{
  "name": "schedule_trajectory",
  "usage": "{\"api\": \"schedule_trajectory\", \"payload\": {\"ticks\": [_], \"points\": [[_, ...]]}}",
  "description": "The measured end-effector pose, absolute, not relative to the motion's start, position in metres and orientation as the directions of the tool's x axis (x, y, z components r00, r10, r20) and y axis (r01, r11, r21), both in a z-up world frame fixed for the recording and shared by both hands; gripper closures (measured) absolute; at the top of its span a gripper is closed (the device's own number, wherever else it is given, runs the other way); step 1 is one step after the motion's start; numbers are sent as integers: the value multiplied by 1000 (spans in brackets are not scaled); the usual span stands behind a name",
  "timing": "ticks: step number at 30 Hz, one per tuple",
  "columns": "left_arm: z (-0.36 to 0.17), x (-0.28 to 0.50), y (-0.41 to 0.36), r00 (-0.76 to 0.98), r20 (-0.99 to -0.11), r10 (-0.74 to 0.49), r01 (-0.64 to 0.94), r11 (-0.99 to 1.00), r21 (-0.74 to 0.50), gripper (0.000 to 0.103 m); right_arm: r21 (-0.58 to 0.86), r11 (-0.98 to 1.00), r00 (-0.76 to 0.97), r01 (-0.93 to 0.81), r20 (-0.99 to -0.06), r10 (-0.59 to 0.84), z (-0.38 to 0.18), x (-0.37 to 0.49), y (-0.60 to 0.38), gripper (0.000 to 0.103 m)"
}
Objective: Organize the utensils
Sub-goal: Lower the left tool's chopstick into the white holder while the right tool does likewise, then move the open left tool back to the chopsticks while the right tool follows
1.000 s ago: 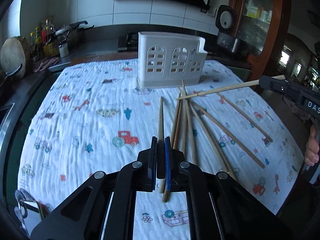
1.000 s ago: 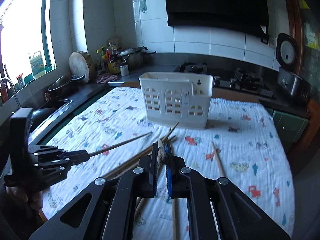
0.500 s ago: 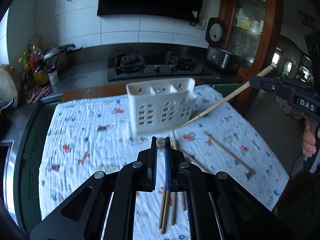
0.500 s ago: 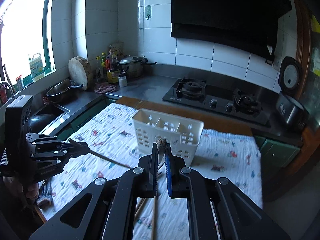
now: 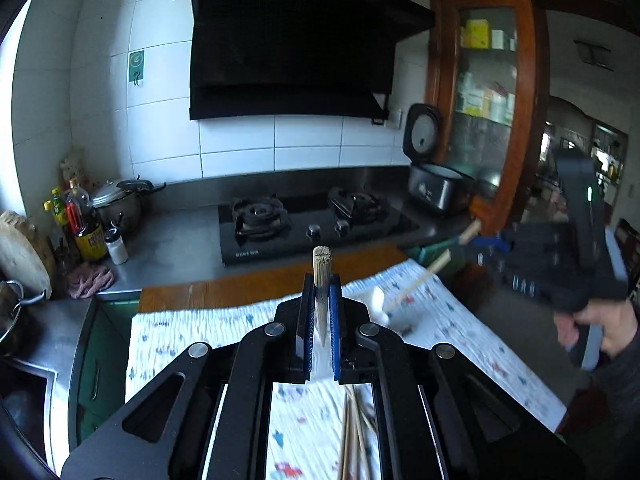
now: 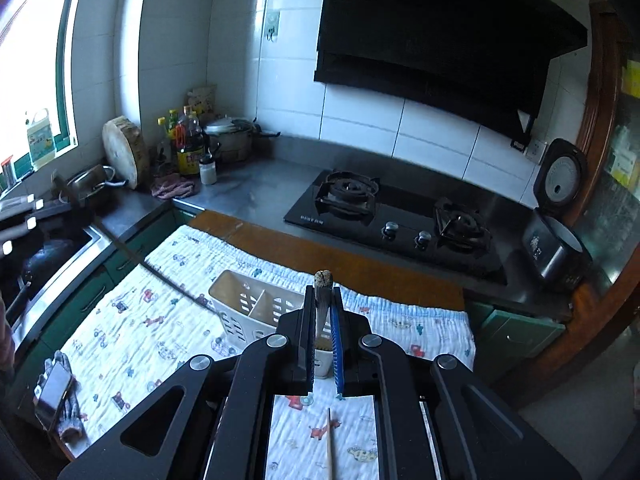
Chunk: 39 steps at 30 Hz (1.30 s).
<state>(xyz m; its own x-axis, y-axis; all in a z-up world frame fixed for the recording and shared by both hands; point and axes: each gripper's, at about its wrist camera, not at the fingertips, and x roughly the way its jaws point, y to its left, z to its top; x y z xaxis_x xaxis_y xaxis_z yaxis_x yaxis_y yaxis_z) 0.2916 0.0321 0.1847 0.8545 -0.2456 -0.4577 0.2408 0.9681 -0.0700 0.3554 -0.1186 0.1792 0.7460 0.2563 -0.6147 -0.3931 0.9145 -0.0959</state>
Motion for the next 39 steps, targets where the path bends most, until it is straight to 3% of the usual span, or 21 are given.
{"api": "schedule_trajectory", "payload": {"ticks": [10,20,26,29,30,33,39], "points": [[147,367,39,822,-546,-163,152,986,-65,97,-80,921,709,-382,-664,237,143,396,-121,96],[92,397,53,751,-631,-192,140,981,-132,97,-46,931,668,-362,-710,225,102,421,-124,96],[80,400,60,738,-640,-215,139,976,-167,96,-33,935,662,-353,-715,225,92,424,-127,96],[82,396,61,739,-635,-225,143,974,-178,91,-31,938,673,-346,-705,225,93,422,-129,92],[84,393,61,744,-630,-223,142,974,-178,83,-24,937,674,-350,-701,234,95,420,-130,89],[94,380,60,767,-606,-211,139,976,-165,65,-40,940,708,-338,-669,226,104,410,-133,68],[112,334,58,809,-554,-196,144,980,-136,65,-67,943,774,-325,-591,225,127,363,-143,55]]}}
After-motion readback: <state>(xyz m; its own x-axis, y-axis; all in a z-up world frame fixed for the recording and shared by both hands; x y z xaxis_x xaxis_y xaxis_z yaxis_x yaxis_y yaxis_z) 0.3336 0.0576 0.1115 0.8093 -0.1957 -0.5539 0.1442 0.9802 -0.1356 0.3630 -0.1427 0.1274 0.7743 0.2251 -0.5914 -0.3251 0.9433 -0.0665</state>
